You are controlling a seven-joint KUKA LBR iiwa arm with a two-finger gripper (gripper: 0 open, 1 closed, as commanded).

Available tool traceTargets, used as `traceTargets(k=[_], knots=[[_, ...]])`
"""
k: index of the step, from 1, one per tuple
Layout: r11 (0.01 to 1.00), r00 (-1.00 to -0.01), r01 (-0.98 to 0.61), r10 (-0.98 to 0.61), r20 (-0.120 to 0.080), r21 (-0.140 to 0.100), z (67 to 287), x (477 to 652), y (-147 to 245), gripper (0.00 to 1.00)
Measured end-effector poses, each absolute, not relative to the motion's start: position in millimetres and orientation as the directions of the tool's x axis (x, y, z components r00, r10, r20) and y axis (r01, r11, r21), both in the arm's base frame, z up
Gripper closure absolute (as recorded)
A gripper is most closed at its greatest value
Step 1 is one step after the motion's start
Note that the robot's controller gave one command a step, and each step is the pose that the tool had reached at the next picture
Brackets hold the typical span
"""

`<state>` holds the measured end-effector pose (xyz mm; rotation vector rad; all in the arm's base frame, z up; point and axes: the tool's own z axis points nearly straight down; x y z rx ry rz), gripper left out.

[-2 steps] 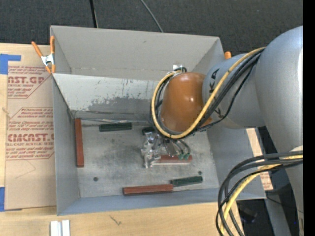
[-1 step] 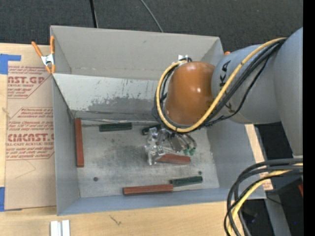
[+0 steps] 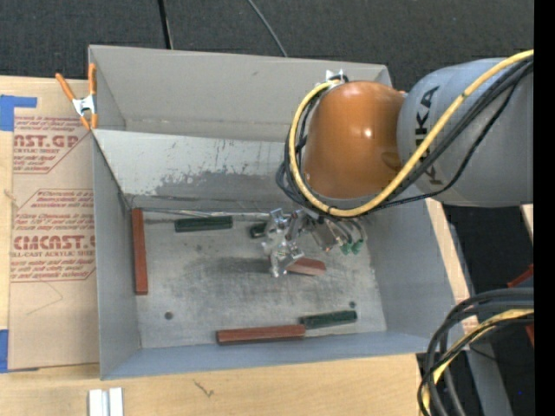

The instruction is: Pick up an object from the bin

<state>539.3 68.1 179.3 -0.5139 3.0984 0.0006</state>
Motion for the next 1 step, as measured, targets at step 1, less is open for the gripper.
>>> traceTargets(k=[1], knots=[[0.973, -0.973, -0.233, -0.233, -0.002, 0.001, 208.4, 527.0, 66.0, 1.0]])
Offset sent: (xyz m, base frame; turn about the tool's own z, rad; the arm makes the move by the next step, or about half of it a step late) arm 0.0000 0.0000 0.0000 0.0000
